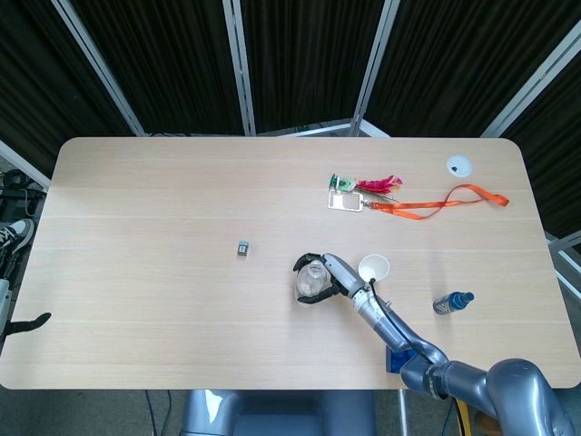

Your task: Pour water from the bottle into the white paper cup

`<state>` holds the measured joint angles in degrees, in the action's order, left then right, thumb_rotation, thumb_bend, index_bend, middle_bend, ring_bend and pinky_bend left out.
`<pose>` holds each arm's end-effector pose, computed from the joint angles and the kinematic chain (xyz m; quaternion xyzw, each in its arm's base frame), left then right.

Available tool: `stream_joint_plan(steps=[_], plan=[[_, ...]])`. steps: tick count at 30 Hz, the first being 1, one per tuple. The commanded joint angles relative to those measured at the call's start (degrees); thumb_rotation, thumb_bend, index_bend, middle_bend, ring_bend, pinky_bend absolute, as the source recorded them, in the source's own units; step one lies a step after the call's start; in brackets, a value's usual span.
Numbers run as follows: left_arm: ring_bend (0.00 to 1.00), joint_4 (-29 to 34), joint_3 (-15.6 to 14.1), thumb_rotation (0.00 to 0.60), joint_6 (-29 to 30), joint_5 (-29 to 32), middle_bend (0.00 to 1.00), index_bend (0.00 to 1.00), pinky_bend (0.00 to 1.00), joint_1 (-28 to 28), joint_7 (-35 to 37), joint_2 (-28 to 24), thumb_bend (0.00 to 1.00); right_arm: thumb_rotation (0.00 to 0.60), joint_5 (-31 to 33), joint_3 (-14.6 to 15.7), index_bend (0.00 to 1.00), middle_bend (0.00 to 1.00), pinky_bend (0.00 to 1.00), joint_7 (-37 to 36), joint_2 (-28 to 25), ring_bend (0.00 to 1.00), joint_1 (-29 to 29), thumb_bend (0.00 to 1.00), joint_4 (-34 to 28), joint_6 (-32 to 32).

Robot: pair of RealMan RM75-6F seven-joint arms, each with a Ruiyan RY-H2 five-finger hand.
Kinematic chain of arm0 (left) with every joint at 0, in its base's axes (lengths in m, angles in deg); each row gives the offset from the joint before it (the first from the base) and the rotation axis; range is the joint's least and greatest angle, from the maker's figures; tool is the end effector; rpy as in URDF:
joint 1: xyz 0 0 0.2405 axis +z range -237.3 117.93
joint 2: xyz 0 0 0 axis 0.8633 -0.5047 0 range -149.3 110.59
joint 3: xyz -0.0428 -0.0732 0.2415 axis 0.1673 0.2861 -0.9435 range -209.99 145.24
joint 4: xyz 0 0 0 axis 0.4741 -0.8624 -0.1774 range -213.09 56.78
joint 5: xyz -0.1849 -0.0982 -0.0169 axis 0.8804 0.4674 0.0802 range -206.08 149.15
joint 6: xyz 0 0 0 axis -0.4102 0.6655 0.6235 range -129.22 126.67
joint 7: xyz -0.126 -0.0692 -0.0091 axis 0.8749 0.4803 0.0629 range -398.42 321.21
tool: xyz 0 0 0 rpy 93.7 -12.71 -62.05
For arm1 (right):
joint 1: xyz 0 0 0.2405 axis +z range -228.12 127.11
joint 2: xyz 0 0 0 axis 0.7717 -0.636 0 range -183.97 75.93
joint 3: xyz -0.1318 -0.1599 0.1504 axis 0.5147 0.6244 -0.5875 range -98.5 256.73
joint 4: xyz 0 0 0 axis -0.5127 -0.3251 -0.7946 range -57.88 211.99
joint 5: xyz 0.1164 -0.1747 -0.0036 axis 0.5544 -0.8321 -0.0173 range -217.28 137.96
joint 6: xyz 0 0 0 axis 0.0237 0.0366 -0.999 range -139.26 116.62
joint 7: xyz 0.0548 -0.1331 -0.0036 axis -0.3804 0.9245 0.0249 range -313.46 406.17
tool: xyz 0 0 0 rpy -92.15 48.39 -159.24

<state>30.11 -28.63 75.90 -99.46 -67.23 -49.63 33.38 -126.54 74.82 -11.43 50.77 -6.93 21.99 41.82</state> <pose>-0.2979 0.1892 0.1889 -0.5805 -0.4382 -0.2894 0.6223 -0.1679 -0.3428 -0.0920 0.5607 -0.6559 0.4892 0.1267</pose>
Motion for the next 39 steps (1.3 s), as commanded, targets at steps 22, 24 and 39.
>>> stream_joint_plan(steps=[22,24,39], plan=[[0.00,0.94,-0.88,0.600,0.88,-2.35,0.00,0.00,0.00,0.57,1.40,-0.79,0.00,0.600,5.82,-9.37,0.53,0.57,0.55,7.72,-19.24,0.52,-2.77,0.28,-20.02,6.92],[0.00,1.04,-0.98,0.600,1.03,-2.74,0.00,0.00,0.00,0.65,1.57,-0.89,0.00,0.600,6.51,-9.58,0.53,0.57,0.55,9.86,-20.75,0.52,-3.34,0.29,-19.73,7.11],[0.00,1.16,-1.12,0.600,0.50,-2.86,0.00,0.00,0.00,0.25,0.94,-0.62,0.00,0.600,1.55,-2.20,0.53,0.57,0.55,16.99,-19.61,0.52,-7.56,0.31,1.66,9.58]])
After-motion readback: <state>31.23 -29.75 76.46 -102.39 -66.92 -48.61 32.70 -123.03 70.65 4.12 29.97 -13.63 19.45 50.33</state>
